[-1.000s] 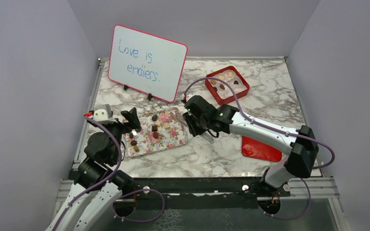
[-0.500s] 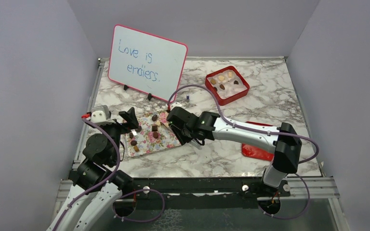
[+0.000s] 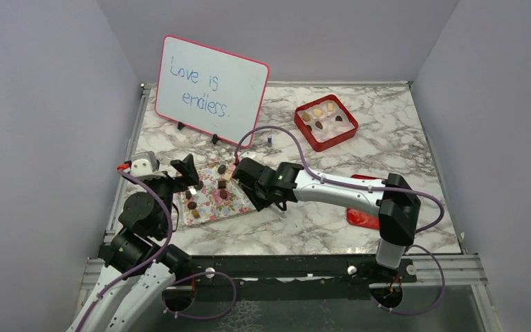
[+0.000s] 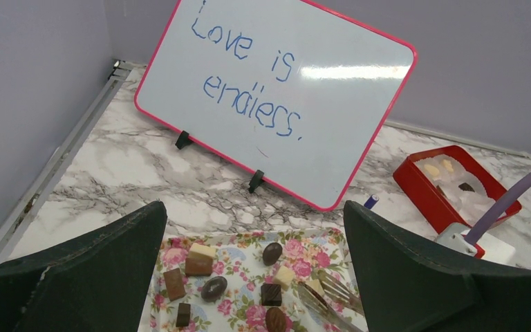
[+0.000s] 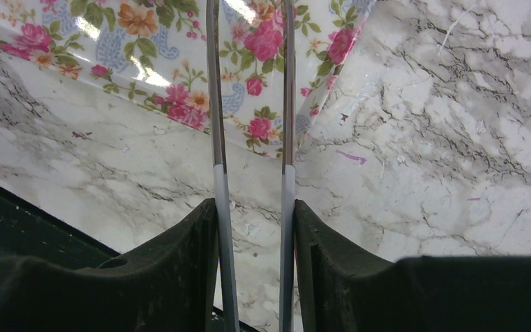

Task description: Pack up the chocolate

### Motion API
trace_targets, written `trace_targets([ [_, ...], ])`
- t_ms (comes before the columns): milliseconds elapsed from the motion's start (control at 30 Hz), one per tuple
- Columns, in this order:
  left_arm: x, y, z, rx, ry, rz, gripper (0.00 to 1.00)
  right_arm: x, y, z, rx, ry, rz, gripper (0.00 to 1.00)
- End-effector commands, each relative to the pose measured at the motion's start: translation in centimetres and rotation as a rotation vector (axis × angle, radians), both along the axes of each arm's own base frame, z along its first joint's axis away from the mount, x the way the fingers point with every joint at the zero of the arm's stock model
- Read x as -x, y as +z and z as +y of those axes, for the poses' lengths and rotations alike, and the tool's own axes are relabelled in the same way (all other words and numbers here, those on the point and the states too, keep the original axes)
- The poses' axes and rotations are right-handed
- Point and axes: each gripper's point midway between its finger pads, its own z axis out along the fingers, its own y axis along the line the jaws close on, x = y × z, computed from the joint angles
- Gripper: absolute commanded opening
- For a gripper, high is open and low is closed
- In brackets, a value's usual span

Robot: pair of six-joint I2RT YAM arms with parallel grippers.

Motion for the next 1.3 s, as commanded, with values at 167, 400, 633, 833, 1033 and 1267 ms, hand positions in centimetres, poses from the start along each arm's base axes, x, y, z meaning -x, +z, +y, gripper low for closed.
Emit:
trace_targets([
  [167, 0.1, 0.3, 0.3, 0.006, 0.015, -0.02, 0.99, -0.6, -0.2, 1.6, 0.022, 0.006, -0.033, 0.41],
  [400, -0.1, 0.2, 0.1, 0.001, 0.009, -0.015, 0.99, -0.8, -0.2, 1.2, 0.044, -0.003, -0.046, 0.32],
  [633, -0.1, 0.1, 0.1, -0.003, 0.008, -0.014, 0.99, -0.8, 0.6, 1.1, 0.019, -0.013, -0.056, 0.29],
  [833, -0.2, 0.1, 0.0, -0.004, 0.002, -0.01, 0.99, -0.6, 0.9, 0.9, 0.007, -0.012, -0.058, 0.28],
  [1033, -0.3, -0.1, -0.3, -0.01, -0.009, -0.004, 0.99, -0.8, 1.5, 0.6, 0.0, -0.016, -0.077, 0.27],
  [1267, -0.3, -0.1, 0.1, -0.019, 0.012, -0.003, 0.99, -0.7, 1.4, -0.1, 0.019, -0.02, -0.078, 0.26],
])
